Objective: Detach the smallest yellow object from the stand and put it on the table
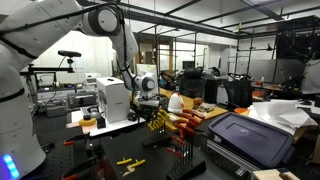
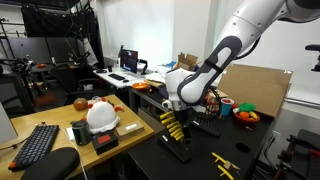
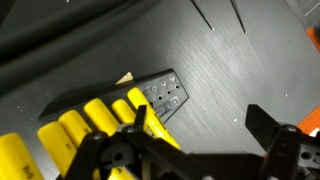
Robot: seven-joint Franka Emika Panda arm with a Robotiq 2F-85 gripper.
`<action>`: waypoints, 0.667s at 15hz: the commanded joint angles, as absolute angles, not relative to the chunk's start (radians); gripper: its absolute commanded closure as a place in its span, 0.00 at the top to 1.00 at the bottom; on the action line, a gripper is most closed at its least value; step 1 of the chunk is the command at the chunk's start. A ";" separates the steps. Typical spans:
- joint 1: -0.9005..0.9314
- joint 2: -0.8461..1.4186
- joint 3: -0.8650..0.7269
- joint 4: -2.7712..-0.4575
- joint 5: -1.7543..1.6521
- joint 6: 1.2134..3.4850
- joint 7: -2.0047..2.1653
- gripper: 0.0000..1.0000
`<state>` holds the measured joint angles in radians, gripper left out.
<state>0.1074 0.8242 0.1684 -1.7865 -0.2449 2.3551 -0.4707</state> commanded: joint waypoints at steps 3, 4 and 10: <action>0.106 0.827 0.171 -1.782 -0.247 2.352 -0.469 1.00; 0.106 0.827 0.171 -1.782 -0.247 2.352 -0.469 1.00; 0.121 0.854 0.172 -1.738 -0.245 2.328 -0.461 1.00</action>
